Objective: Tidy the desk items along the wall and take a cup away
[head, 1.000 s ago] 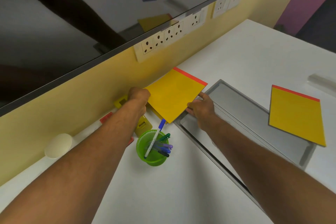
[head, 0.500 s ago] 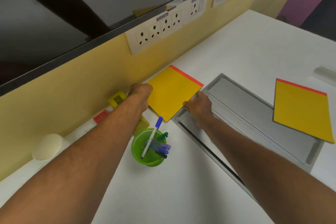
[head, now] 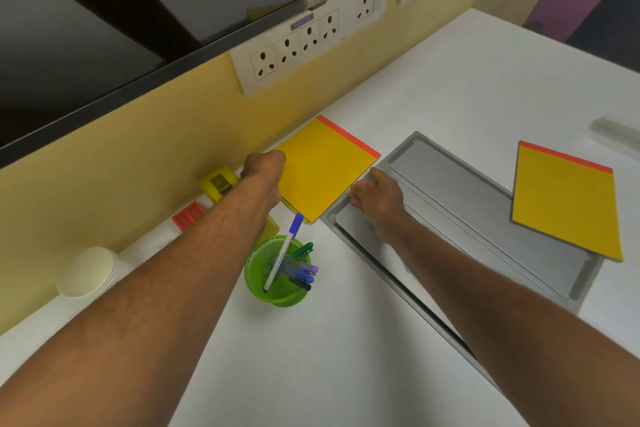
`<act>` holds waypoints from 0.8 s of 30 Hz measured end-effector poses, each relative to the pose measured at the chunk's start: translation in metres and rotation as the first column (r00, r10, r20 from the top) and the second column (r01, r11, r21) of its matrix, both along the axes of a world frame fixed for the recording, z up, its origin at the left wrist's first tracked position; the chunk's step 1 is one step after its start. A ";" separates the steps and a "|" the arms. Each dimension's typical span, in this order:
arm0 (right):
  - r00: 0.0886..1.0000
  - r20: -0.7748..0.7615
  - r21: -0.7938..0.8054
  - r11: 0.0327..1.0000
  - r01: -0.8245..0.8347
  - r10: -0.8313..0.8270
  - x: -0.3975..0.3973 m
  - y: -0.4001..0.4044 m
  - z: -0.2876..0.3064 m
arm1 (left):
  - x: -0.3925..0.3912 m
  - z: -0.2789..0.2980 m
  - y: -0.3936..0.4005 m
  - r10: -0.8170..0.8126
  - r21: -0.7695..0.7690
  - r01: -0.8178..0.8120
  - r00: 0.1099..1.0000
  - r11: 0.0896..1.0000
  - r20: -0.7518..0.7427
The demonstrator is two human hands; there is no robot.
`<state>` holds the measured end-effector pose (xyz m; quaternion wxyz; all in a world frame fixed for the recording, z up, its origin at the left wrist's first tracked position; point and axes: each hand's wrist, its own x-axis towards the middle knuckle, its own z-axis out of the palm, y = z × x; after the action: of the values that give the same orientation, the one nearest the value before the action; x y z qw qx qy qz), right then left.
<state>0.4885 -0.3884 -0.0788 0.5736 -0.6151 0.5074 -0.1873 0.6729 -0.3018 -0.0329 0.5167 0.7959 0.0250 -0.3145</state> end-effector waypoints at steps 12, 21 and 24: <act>0.955 -0.283 -0.407 0.891 -0.201 0.086 -0.128 0.045 0.076 | -0.063 0.082 0.031 -0.354 0.159 0.319 0.881 0.934 0.314; 0.837 -0.547 -0.532 0.776 -0.339 -0.010 -0.245 0.106 0.143 | -0.204 0.133 0.080 -0.662 0.387 0.582 0.386 0.715 0.643; 0.782 -0.621 -0.524 0.766 -0.372 -0.045 -0.295 0.134 0.159 | -0.257 0.138 0.113 -0.720 0.415 0.673 0.256 0.612 0.645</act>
<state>0.1938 -0.2543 0.0806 0.1616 -0.8392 0.5122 -0.0849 0.4156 -0.1893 0.1049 0.2596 0.7886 -0.5398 -0.1393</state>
